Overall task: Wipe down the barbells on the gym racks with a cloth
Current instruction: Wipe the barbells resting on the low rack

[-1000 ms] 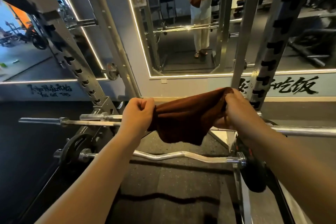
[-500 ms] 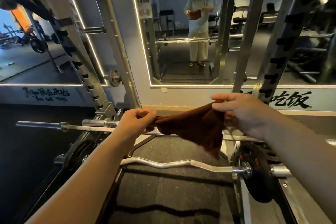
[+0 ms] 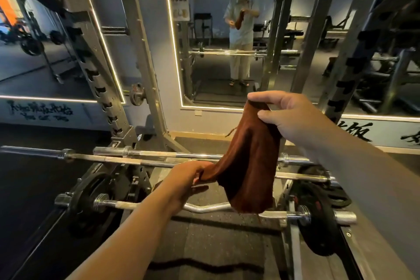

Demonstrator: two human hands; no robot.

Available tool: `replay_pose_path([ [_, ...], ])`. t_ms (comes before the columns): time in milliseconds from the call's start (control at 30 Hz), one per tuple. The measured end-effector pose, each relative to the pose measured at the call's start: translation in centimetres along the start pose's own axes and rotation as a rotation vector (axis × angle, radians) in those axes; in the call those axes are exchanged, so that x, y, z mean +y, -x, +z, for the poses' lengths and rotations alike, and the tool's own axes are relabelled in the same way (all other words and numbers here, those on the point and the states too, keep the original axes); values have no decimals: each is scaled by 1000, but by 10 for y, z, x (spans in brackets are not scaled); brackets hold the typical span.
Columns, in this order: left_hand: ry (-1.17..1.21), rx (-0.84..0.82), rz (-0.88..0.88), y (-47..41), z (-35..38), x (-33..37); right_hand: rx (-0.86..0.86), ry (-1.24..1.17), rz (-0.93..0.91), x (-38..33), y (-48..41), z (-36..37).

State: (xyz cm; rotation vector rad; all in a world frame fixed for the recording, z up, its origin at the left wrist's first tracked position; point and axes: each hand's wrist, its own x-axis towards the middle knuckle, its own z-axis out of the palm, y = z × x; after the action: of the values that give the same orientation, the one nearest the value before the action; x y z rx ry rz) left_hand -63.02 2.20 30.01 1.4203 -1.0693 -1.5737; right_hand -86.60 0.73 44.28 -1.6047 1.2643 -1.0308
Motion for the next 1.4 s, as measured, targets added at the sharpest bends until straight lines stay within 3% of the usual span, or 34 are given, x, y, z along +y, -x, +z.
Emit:
replay_pose_path([
  [200,-236,278,203,-8,2,-2,28,-35,0,2,-5,0],
  [267,-221,292,201,-12,-1,2,29,-30,1,2,-7,1],
  [400,30,31,-51,-15,1,7,25,-14,-17,-3,-6,5],
  [500,48,-167,-163,-15,4,-3,20,5,-18,-10,-4,8],
  [600,-71,-310,-174,-13,16,-14,35,14,-20,-14,-3,10],
  [700,-76,-346,-102,-11,31,-16,37,12,-18,-18,-1,9],
  [900,194,-222,-214,-16,37,-7,14,-33,5,-23,4,7],
  [1067,337,-116,-21,-25,40,0,22,-79,-9,-23,9,5],
  [1267,435,178,125,-27,1,17,192,-18,50,-4,6,-11],
  [1400,284,264,218,-29,-30,33,218,-6,162,17,2,-15],
])
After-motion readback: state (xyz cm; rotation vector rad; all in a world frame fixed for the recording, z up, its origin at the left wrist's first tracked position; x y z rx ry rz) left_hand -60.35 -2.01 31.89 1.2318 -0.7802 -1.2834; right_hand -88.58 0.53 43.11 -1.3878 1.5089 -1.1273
